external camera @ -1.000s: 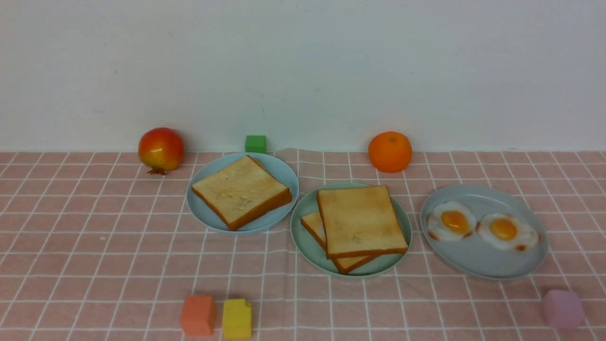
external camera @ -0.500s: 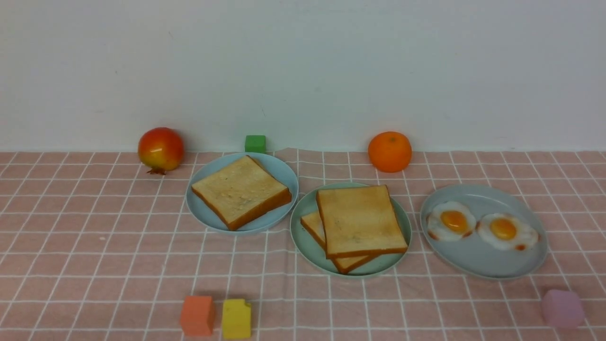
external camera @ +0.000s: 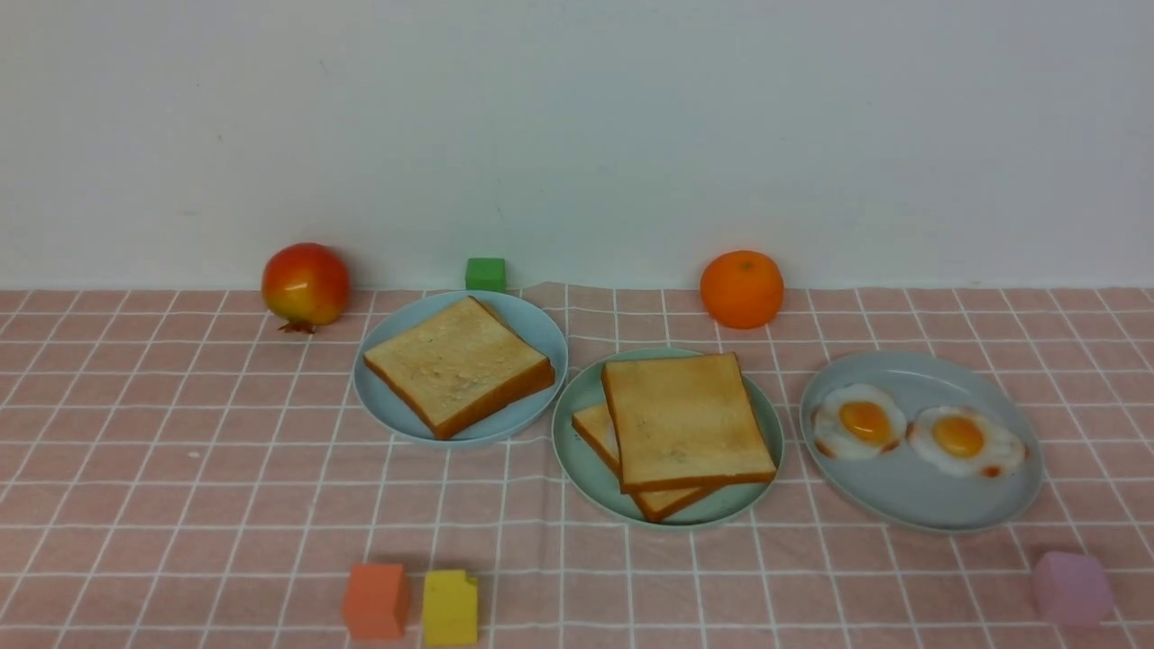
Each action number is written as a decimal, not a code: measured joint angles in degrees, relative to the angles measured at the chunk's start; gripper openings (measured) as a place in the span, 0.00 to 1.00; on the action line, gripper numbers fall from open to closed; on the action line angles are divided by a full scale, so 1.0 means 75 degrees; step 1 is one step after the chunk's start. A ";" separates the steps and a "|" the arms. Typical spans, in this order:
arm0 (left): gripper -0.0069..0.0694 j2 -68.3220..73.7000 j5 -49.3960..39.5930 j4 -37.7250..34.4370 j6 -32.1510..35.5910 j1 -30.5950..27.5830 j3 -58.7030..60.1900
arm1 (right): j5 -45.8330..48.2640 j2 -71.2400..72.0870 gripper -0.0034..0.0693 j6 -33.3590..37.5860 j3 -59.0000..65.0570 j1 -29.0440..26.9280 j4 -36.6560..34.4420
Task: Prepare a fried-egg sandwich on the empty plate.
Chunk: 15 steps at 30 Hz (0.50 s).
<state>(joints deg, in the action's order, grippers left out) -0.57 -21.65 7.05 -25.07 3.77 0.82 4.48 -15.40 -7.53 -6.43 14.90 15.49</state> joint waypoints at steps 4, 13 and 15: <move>0.11 0.0000 0.0003 0.0000 0.0000 0.0000 0.0006 | 0.0000 0.0000 0.09 0.0000 0.0000 0.0000 0.0000; 0.11 0.0000 0.0009 0.0000 0.0000 0.0000 0.0006 | 0.0000 0.0221 0.11 0.0605 0.0000 -0.0131 0.0038; 0.11 0.0000 0.0009 0.0000 0.0000 0.0000 0.0006 | 0.0020 0.0544 0.11 0.1111 0.0000 -0.0519 -0.0705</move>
<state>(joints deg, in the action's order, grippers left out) -0.57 -21.58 7.05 -25.07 3.77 0.87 4.63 -11.32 0.80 -6.43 11.01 10.20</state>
